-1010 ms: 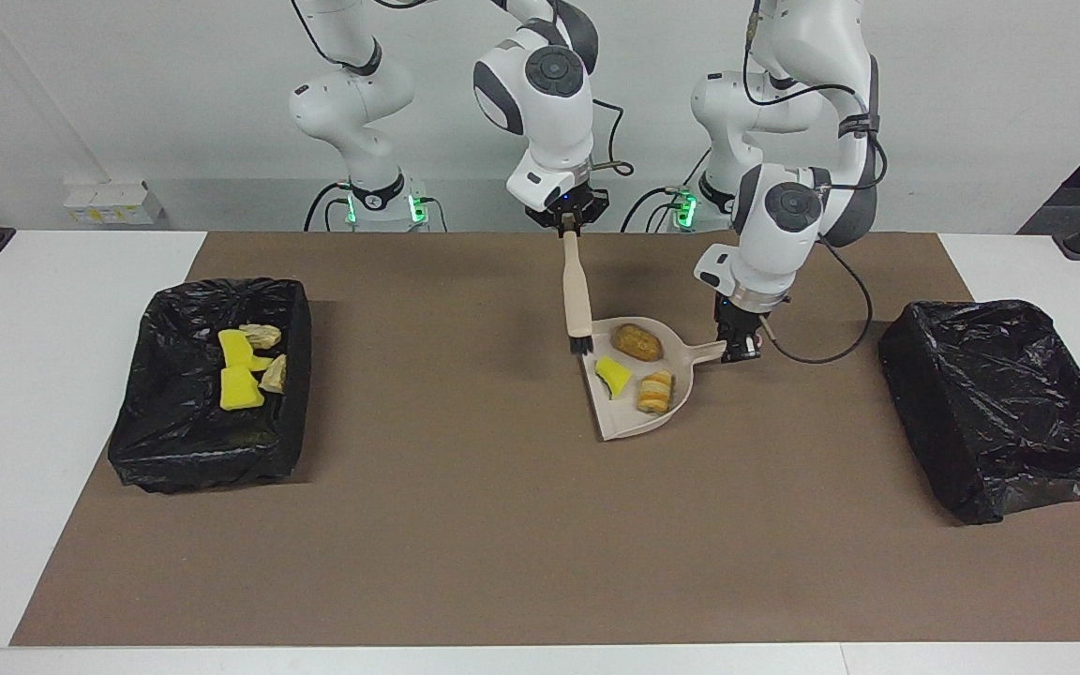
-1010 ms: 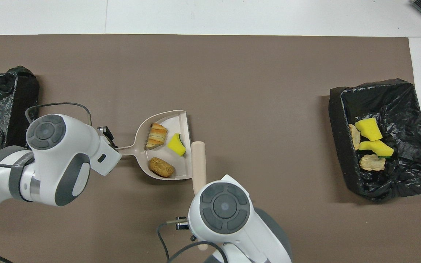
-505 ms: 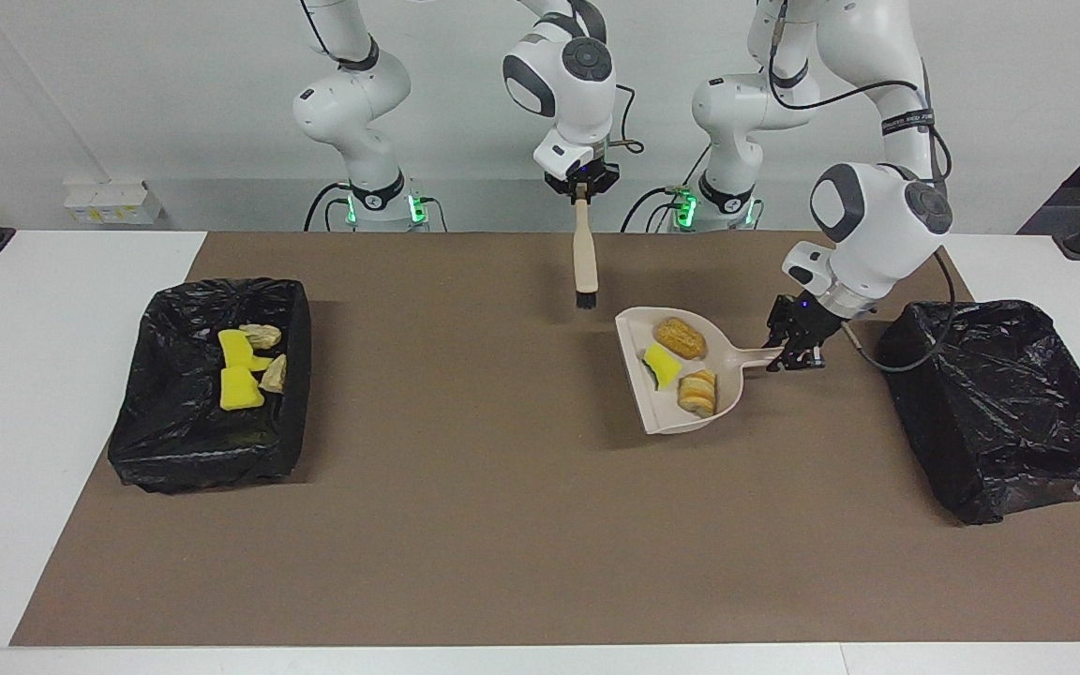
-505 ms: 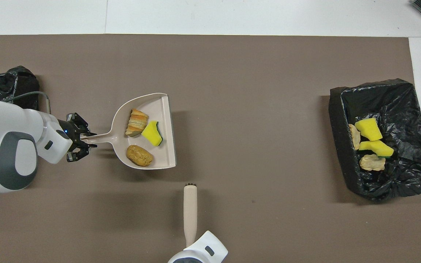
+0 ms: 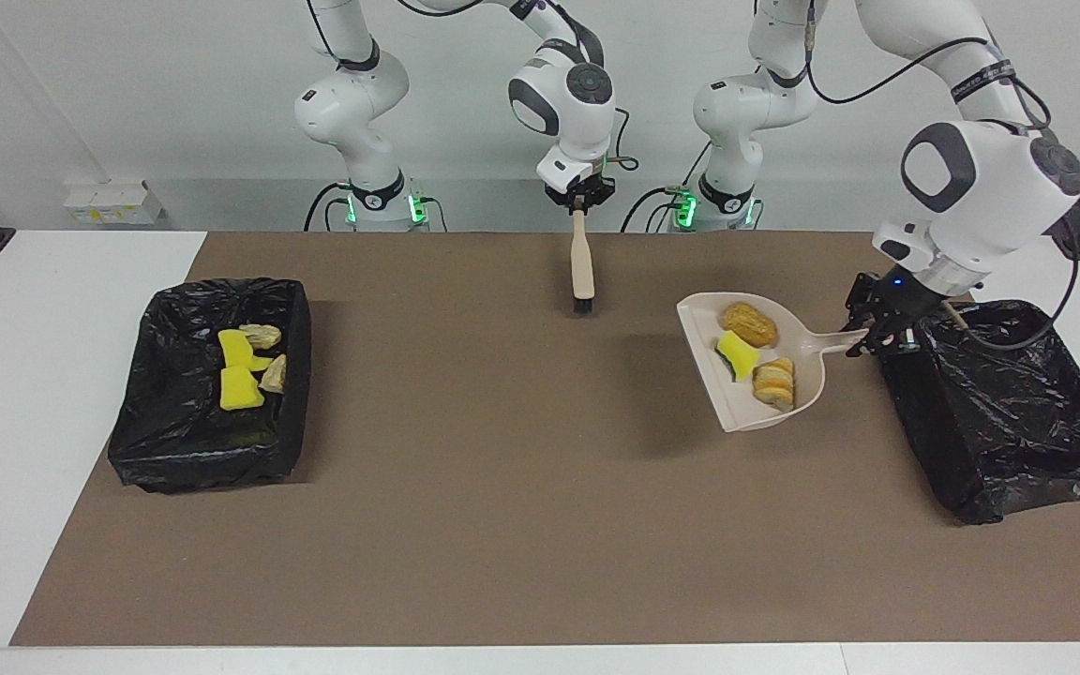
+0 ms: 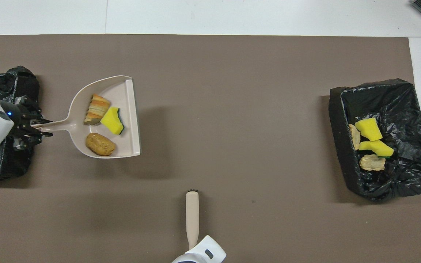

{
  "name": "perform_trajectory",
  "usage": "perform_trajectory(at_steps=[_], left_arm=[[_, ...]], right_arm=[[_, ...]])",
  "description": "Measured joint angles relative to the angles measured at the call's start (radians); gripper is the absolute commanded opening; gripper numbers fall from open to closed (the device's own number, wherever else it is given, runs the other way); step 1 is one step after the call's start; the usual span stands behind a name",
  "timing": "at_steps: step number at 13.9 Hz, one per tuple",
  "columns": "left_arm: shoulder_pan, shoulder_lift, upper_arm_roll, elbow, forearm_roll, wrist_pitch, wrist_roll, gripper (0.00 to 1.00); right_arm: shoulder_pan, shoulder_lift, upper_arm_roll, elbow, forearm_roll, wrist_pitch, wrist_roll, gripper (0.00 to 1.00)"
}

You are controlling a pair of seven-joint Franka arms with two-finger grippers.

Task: Sweep and dump trash in bin
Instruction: 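Tip the dustpan over the black bag with the left gripper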

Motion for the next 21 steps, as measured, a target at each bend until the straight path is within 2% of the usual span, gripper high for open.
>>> perform_trajectory(at_steps=[3,4,5,7,8,9,14,17,21], left_arm=[[0.094,0.071,0.002,0.125,0.074,-0.045,0.06,0.0],[0.134,0.089,0.003,0.15,0.088,-0.046,0.089,0.0],[0.177,0.105,0.004,0.176,0.101,-0.048,0.11,0.0],[0.272,0.14,0.005,0.249,0.121,-0.063,0.141,0.0],[0.308,0.155,0.005,0.286,0.144,-0.071,0.16,0.0],[0.336,0.173,0.006,0.326,0.181,-0.079,0.173,0.0],[0.382,0.251,0.001,0.473,0.434,-0.044,0.193,0.0],[0.372,0.27,-0.016,0.482,0.631,0.044,0.19,0.0],[0.294,0.275,-0.023,0.472,0.889,0.055,0.102,0.0]], right_arm=[[0.004,0.018,0.0,-0.008,0.0,0.018,-0.002,0.0],[0.005,0.027,0.0,-0.009,0.0,0.032,-0.002,0.05],[0.006,0.032,0.0,-0.008,0.0,0.042,-0.002,0.31],[0.005,0.036,-0.003,-0.007,0.0,0.047,-0.002,0.48],[0.003,0.04,-0.005,-0.005,0.0,0.047,-0.002,0.65],[-0.002,0.046,-0.007,-0.001,0.0,0.048,-0.002,1.0],[-0.047,0.06,-0.014,0.066,-0.001,0.054,-0.003,1.0],[-0.141,-0.003,-0.019,0.111,-0.02,0.051,-0.007,1.0],[-0.235,-0.096,-0.024,0.121,-0.209,0.028,-0.012,1.0]])
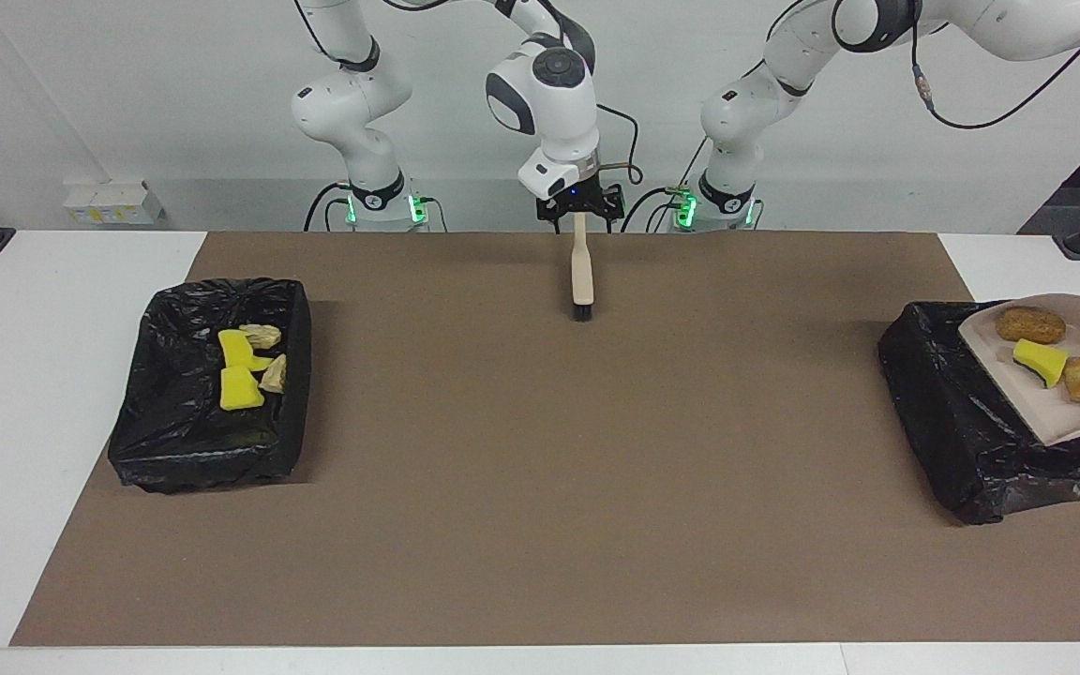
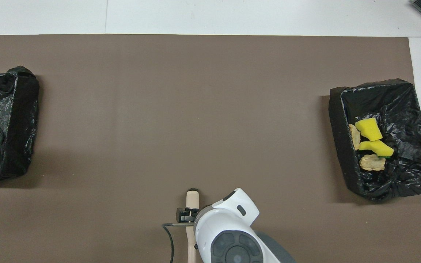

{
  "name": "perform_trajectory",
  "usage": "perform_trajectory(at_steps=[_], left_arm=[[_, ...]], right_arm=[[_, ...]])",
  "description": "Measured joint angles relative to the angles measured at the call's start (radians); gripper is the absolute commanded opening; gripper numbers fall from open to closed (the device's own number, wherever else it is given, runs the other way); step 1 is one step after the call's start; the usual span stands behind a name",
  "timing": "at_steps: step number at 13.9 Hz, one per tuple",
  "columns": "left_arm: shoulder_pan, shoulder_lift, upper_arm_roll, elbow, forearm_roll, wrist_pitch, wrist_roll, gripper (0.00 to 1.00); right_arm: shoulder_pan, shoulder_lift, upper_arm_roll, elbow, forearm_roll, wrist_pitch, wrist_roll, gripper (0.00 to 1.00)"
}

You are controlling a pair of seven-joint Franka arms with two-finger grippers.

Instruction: Sweep and dump trash in bin

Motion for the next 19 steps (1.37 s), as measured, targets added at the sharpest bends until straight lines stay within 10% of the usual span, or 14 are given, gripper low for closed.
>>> perform_trajectory(at_steps=[11,19], left_arm=[[-0.125,-0.216,-0.01,-0.197,0.423,-0.07,-0.262,0.0],[-0.144,-0.264,-0.018,-0.192,-0.12,-0.137,-0.395,0.0]], right_arm=[[-0.576,-0.013,-0.029,0.47,-0.07,-0.447,-0.511,1.0],[-0.654,0.143,-0.036,0.739,-0.146,-0.644,-0.577,1.0]])
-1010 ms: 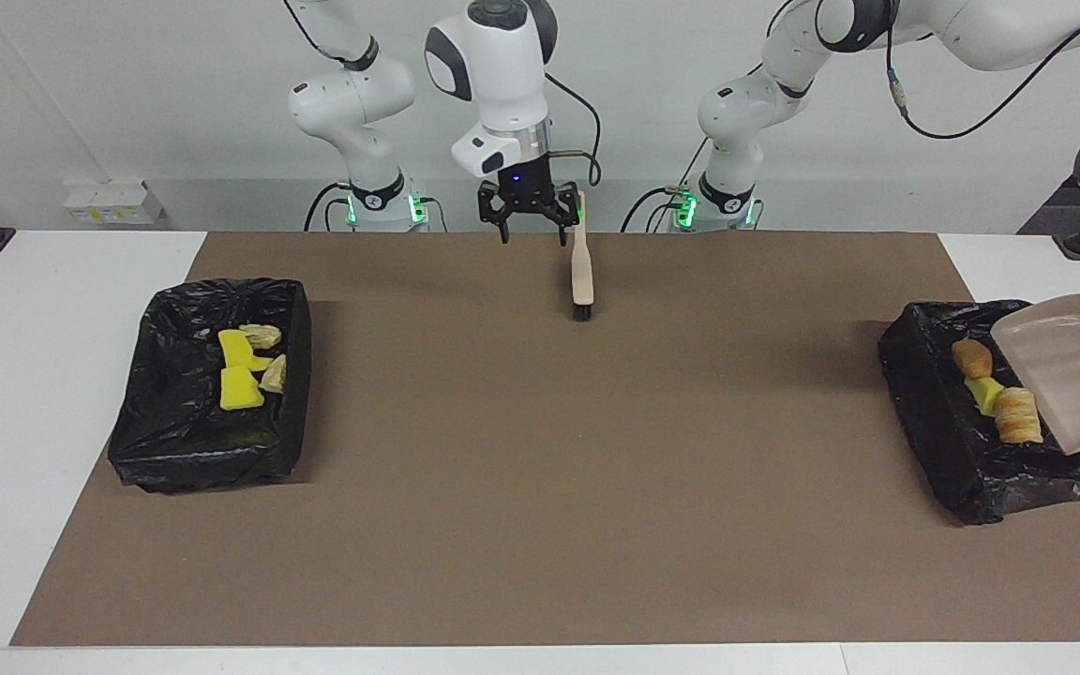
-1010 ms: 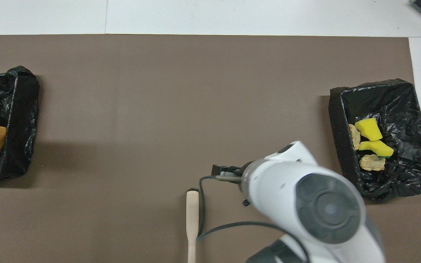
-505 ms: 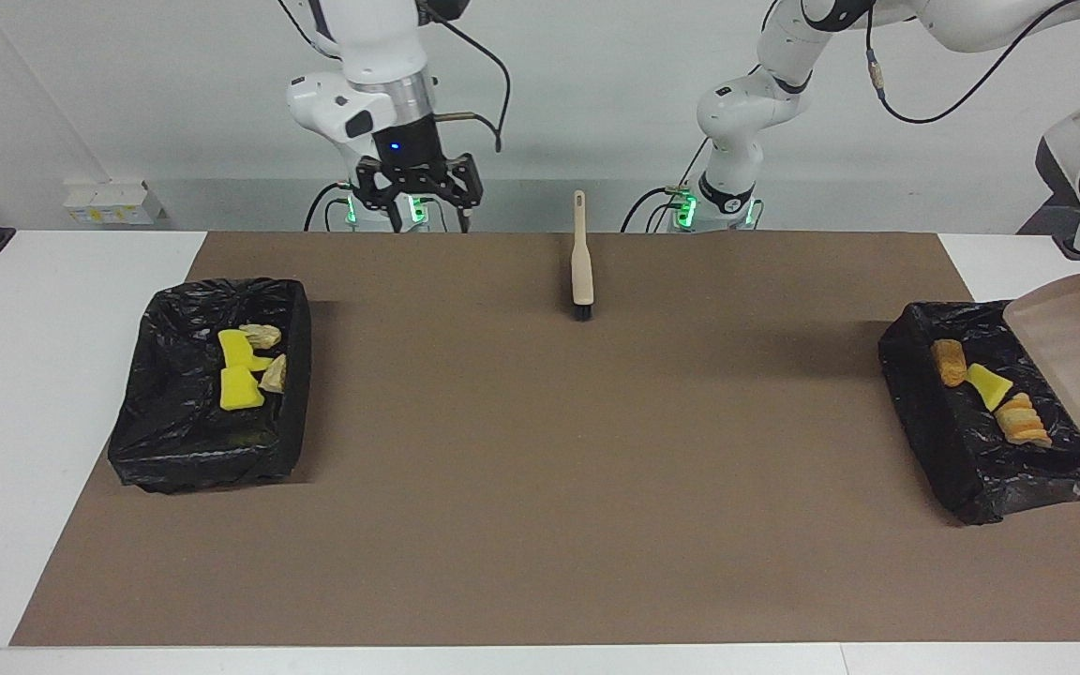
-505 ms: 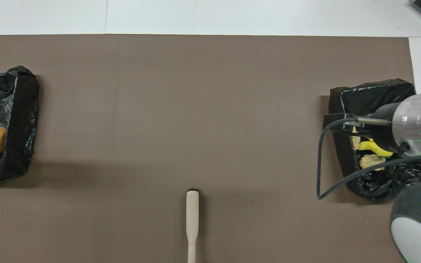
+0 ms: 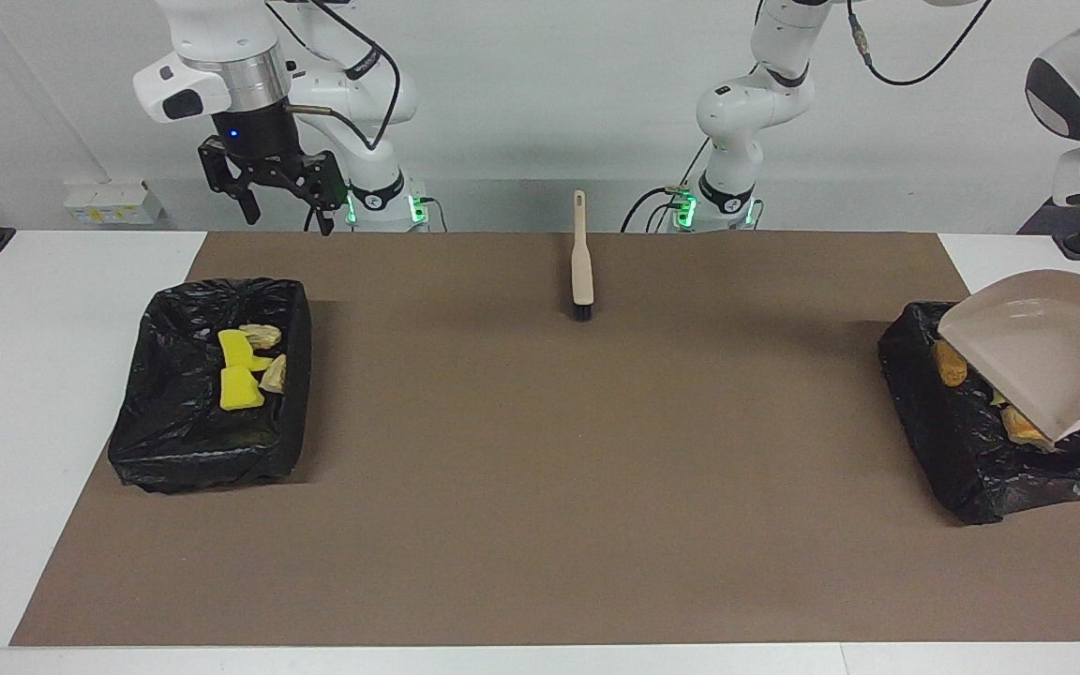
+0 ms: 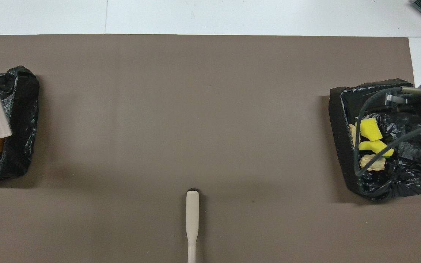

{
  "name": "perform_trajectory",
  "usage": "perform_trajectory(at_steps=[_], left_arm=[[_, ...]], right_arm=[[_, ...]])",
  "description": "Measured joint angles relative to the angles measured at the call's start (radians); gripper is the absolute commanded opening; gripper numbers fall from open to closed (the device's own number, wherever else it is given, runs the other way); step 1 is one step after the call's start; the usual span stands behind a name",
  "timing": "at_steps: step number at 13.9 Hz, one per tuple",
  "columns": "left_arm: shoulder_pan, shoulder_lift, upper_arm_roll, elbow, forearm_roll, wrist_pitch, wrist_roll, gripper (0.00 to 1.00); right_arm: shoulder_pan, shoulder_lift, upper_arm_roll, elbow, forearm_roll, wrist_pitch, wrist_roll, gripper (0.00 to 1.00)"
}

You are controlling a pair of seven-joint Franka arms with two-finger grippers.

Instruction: Sweep and dump trash in bin

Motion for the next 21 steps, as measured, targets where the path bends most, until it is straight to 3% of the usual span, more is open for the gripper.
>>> perform_trajectory(at_steps=[2,6,11,16,21], left_arm=[[-0.01,0.0,-0.008,-0.011,-0.109,-0.058,-0.093,0.0],[-0.129,0.001,-0.021,-0.049,-0.275,-0.152,-0.424,0.0],[-0.269,0.014,-0.025,-0.104,-0.465,-0.142,-0.85,0.0],[-0.458,0.085,-0.027,-0.123,-0.558,-0.043,-1.22,0.0],[-0.652,0.176,-0.027,-0.212,-0.622,0.198,-1.51,0.0]], right_arm=[[-0.004,0.016,-0.009,0.015,0.0,-0.002,-0.005,1.0],[-0.013,0.019,-0.015,0.022,0.0,-0.003,-0.105,1.0],[-0.029,0.018,-0.017,0.025,0.0,-0.003,-0.117,1.0],[-0.032,0.018,-0.018,0.026,0.001,-0.003,-0.117,1.0],[-0.032,0.018,-0.018,0.027,0.001,-0.003,-0.117,1.0]])
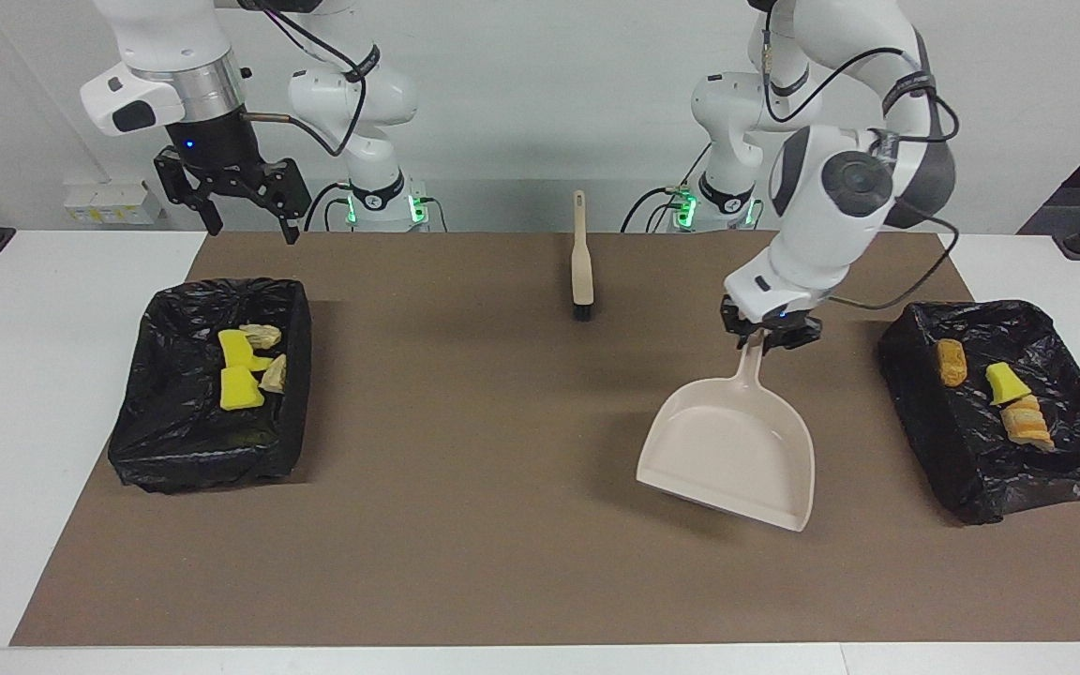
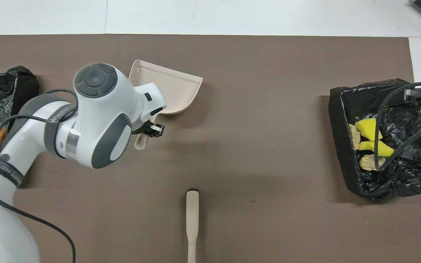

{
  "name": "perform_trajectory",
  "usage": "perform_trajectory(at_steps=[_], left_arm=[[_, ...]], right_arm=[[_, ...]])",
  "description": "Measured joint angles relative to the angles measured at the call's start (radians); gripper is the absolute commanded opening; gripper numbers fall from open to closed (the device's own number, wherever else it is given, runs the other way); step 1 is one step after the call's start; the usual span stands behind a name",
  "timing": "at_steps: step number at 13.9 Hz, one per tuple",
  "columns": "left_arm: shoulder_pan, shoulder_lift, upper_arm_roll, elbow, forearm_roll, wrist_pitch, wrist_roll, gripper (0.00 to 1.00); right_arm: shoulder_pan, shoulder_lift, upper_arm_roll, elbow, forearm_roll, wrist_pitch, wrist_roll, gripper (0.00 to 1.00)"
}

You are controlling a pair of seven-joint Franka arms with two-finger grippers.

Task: Sweep and dump trash in bin
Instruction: 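Bring the empty dustpan back to the table center with the left gripper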

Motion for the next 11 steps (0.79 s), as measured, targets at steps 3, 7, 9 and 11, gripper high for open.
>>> perform_trajectory(at_steps=[3,7,9,11], left_arm=[[-0.052,0.022,0.001,-0.027,-0.04,0.093,-0.129,0.0],[-0.088,0.043,0.001,-0.028,-0.045,0.13,-0.212,1.0],[-0.086,0.037,0.011,-0.024,-0.045,0.115,-0.22,1.0],[-0.067,0.009,0.038,-0.018,-0.045,0.088,-0.223,1.0]], right_arm=[[-0.004,0.0,-0.001,0.0,0.0,0.0,0.0,1.0],[-0.005,0.0,-0.001,0.002,0.001,0.007,0.0,1.0],[-0.005,0.0,0.0,0.002,0.001,0.007,0.0,1.0],[-0.005,0.0,0.0,0.002,0.001,0.008,0.0,1.0]])
